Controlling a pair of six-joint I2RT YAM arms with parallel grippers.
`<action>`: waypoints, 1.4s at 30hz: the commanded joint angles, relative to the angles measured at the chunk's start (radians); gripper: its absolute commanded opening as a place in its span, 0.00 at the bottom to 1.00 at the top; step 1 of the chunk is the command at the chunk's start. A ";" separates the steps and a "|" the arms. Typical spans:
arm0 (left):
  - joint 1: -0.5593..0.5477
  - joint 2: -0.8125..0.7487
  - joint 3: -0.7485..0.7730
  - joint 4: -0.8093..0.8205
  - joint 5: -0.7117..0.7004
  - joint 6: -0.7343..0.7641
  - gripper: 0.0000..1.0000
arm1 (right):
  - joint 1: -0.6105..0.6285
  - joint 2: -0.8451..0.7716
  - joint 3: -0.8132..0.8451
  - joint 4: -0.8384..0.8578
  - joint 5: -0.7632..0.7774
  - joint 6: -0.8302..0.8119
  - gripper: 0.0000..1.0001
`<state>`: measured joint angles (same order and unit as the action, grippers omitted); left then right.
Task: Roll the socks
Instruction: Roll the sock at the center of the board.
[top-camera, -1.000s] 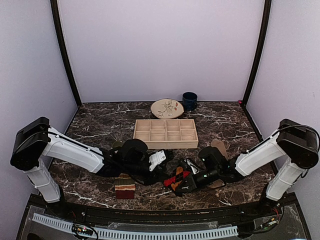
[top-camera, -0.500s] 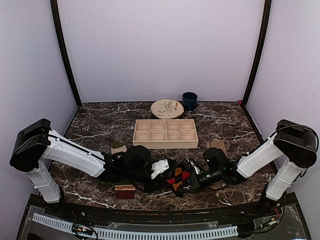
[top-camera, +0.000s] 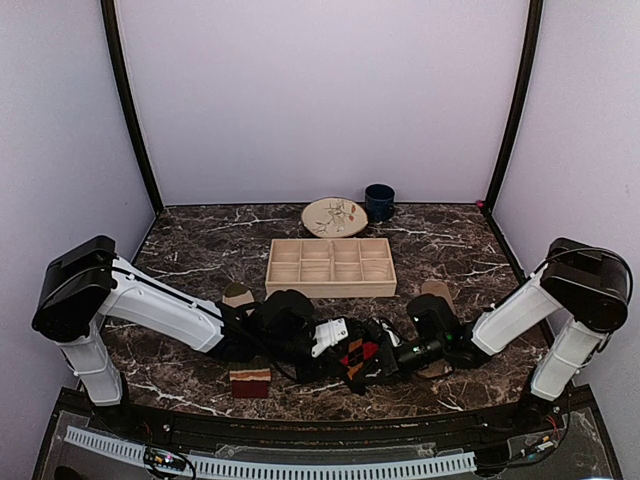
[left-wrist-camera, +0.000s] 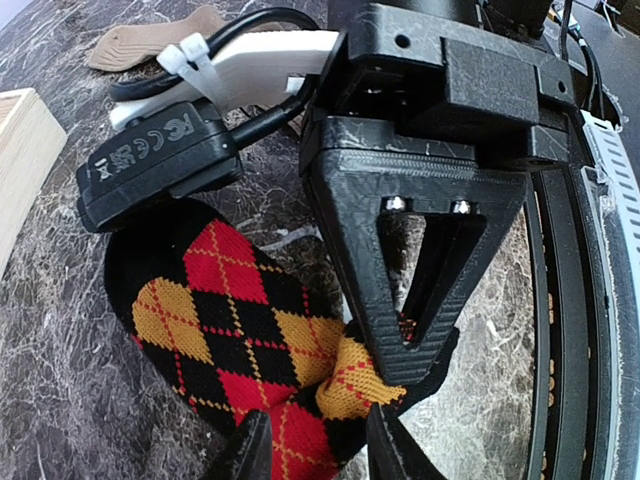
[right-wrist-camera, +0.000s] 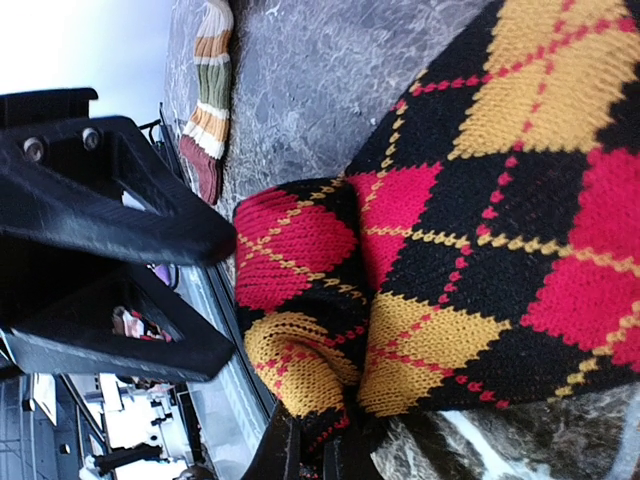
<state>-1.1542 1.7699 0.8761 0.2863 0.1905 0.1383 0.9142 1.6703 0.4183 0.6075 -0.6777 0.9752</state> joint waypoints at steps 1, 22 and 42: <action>-0.006 0.013 0.026 -0.024 0.015 0.017 0.36 | -0.016 0.014 -0.021 0.056 -0.014 0.033 0.00; 0.011 0.124 0.076 -0.031 -0.033 0.023 0.35 | -0.027 0.023 0.001 -0.011 0.018 -0.013 0.02; 0.050 0.087 -0.043 0.068 -0.086 -0.041 0.30 | -0.027 -0.068 0.125 -0.364 0.247 -0.282 0.24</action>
<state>-1.1145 1.8809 0.8825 0.3996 0.1513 0.1116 0.8894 1.6264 0.5209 0.3191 -0.5175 0.7650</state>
